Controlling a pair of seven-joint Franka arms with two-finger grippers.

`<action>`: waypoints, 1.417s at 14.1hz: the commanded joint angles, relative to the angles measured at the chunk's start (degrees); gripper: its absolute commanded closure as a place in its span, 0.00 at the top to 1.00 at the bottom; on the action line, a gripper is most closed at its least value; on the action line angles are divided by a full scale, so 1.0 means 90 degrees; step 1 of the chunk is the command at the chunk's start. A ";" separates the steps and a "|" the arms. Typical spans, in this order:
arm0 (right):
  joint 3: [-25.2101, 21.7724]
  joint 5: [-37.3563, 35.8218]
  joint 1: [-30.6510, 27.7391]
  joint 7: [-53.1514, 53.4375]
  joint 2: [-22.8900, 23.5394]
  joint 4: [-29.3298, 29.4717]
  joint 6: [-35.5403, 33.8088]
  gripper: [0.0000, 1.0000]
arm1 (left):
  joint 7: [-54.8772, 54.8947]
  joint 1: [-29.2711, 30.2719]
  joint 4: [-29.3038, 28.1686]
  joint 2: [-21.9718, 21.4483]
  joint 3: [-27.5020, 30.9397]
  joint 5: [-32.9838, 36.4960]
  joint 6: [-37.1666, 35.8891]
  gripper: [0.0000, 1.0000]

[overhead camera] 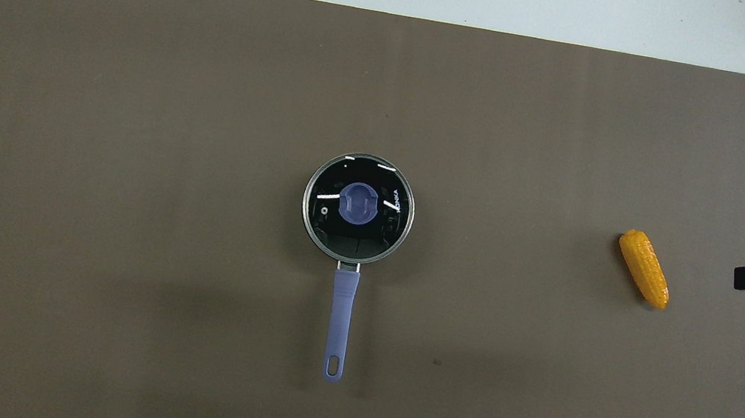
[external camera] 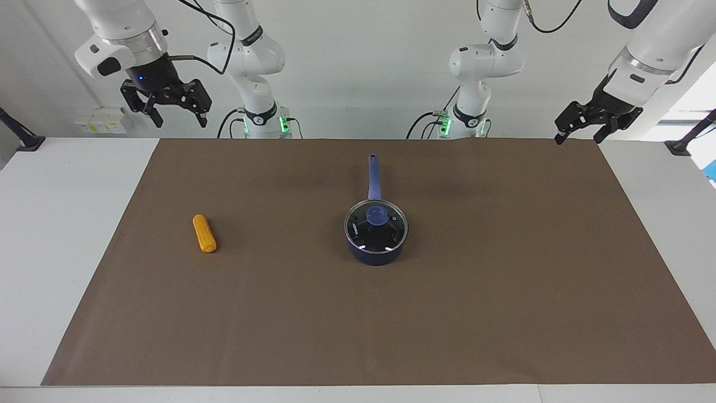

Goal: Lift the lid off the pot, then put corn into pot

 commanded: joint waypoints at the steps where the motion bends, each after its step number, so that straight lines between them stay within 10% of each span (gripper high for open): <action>1: 0.0009 0.0098 -0.0064 -0.0138 0.0030 0.0059 0.0045 1.00 | 0.0141 0.0030 0.0061 -0.0012 -0.0012 -0.0028 -0.0127 1.00; 20: 0.0009 0.0107 -0.0064 -0.0138 0.0030 0.0059 0.0045 1.00 | 0.0112 -0.0087 -0.0144 -0.0052 -0.0081 -0.0018 -0.0098 1.00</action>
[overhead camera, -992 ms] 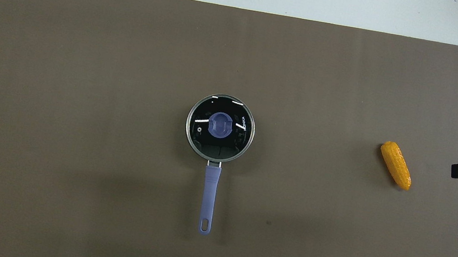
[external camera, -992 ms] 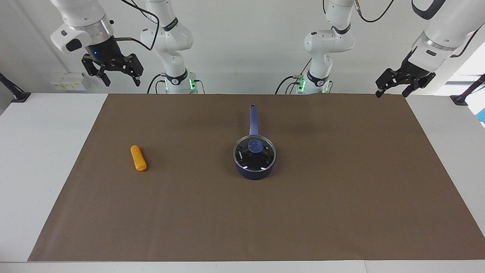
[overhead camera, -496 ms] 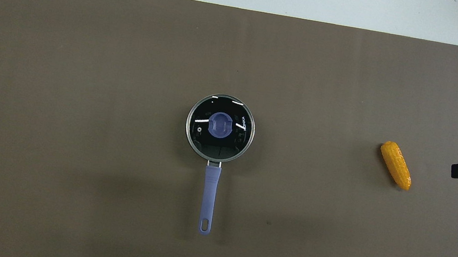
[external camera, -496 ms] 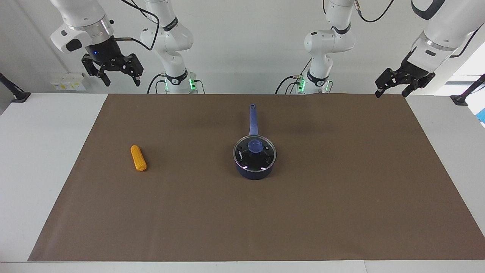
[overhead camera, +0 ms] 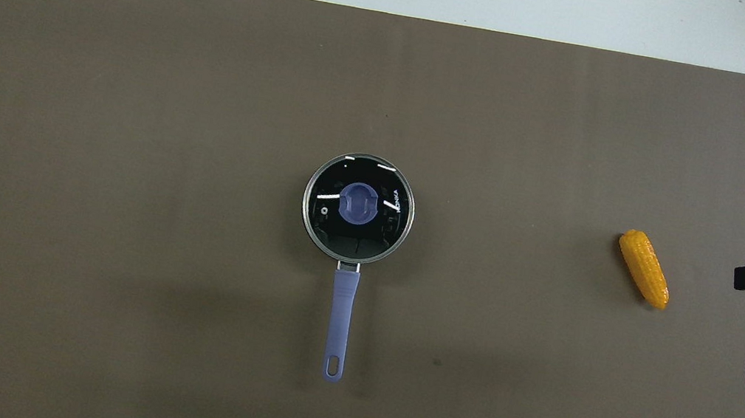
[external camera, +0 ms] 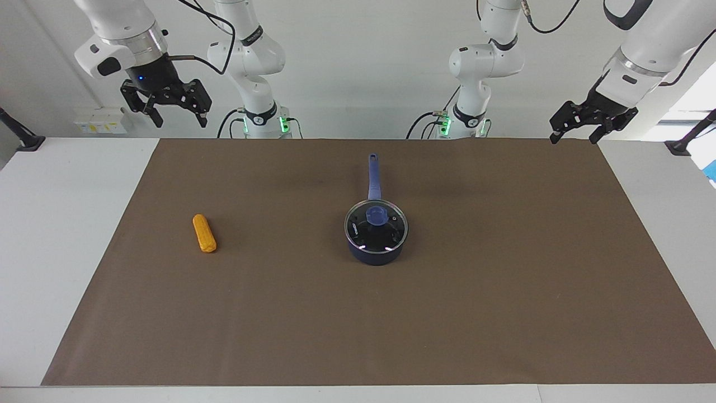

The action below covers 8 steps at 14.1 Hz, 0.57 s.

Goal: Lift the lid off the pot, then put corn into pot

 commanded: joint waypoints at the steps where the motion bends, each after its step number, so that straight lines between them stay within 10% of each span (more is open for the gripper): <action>1: 0.0009 0.0098 -0.0064 -0.0128 0.0030 0.0059 0.0045 1.00 | 0.0052 -0.0070 -0.0141 -0.0065 0.0018 -0.0018 -0.0028 1.00; 8: 0.0009 0.0107 -0.0064 -0.0137 0.0030 0.0059 0.0045 1.00 | 0.0072 -0.0343 -0.0375 -0.0075 -0.0070 0.0197 0.0147 1.00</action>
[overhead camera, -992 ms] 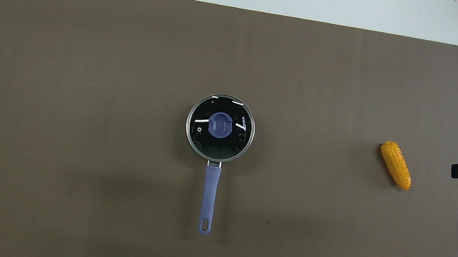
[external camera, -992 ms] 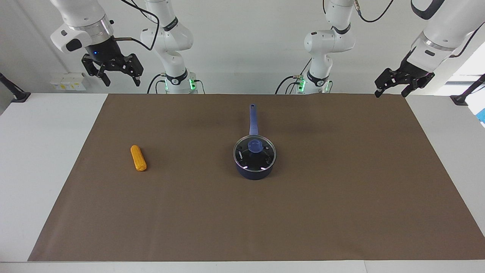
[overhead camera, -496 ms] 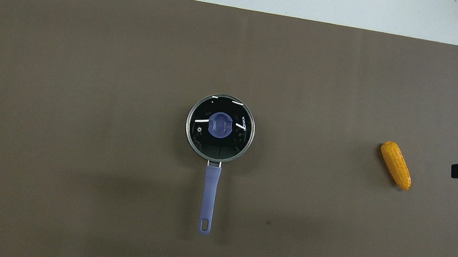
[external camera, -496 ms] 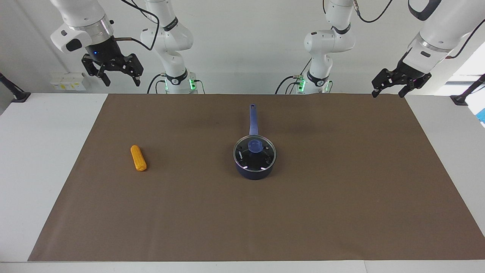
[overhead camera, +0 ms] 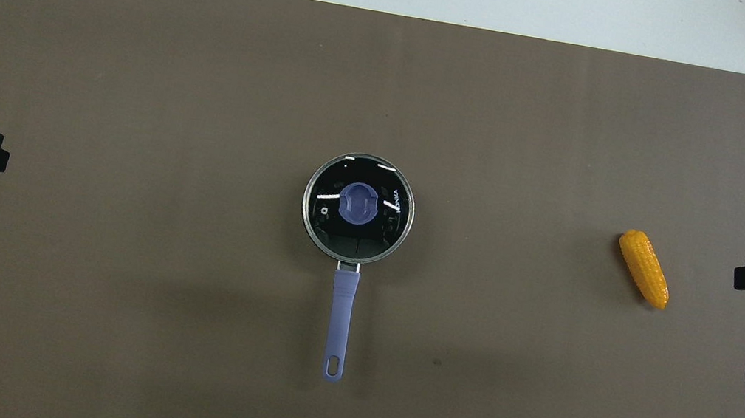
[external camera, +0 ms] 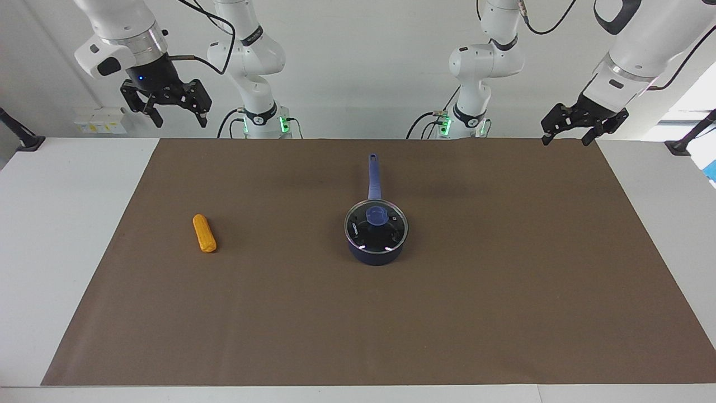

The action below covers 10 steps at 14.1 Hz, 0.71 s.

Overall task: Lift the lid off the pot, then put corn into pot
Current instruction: 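Reach the left gripper toward the blue knob of the glass lid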

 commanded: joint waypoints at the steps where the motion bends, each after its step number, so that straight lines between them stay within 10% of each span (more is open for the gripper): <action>1: 0.0009 0.0107 -0.0064 -0.0137 0.0030 0.0059 0.0045 1.00 | 0.0061 -0.0238 -0.0334 -0.0088 0.0060 0.0130 0.0208 1.00; 10: 0.0009 0.0107 -0.0064 -0.0128 0.0030 0.0059 0.0045 1.00 | 0.0041 -0.1047 -0.0862 0.0087 0.0050 0.0120 0.1028 1.00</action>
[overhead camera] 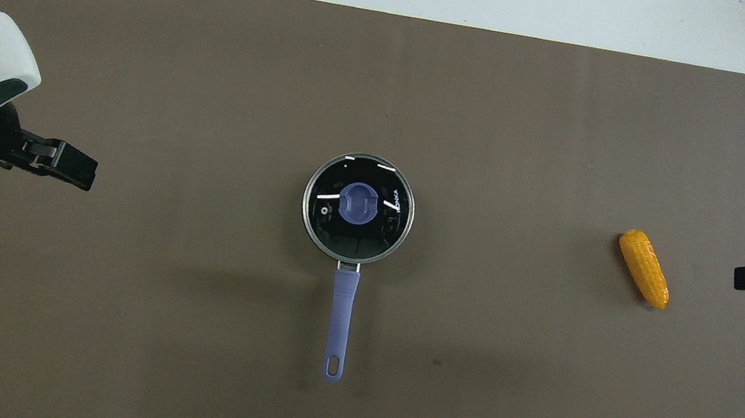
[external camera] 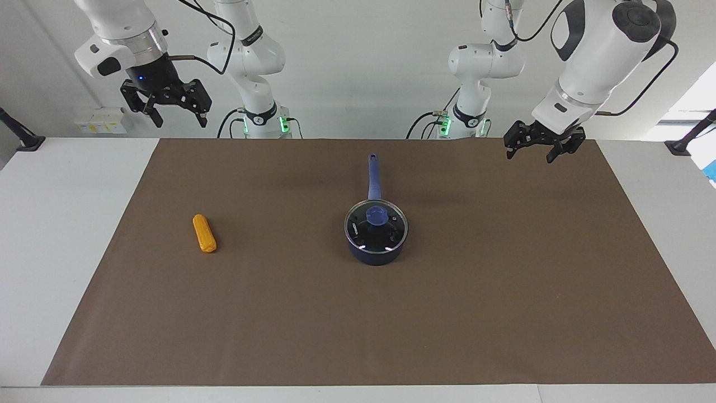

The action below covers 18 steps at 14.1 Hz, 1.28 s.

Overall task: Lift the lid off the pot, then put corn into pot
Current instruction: 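Reach the left gripper toward the blue knob of the glass lid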

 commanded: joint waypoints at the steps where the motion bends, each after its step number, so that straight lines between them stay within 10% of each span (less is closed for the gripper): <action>1: 0.0009 0.0107 -0.0064 -0.0137 0.0030 0.0059 0.0045 1.00 | 0.0050 -0.0419 -0.0167 0.0083 0.0075 0.0100 0.0309 1.00; 18: 0.0009 0.0107 -0.0064 -0.0128 0.0030 0.0059 0.0045 1.00 | -0.2759 -0.2646 0.0125 0.1684 0.0085 0.0031 0.2223 1.00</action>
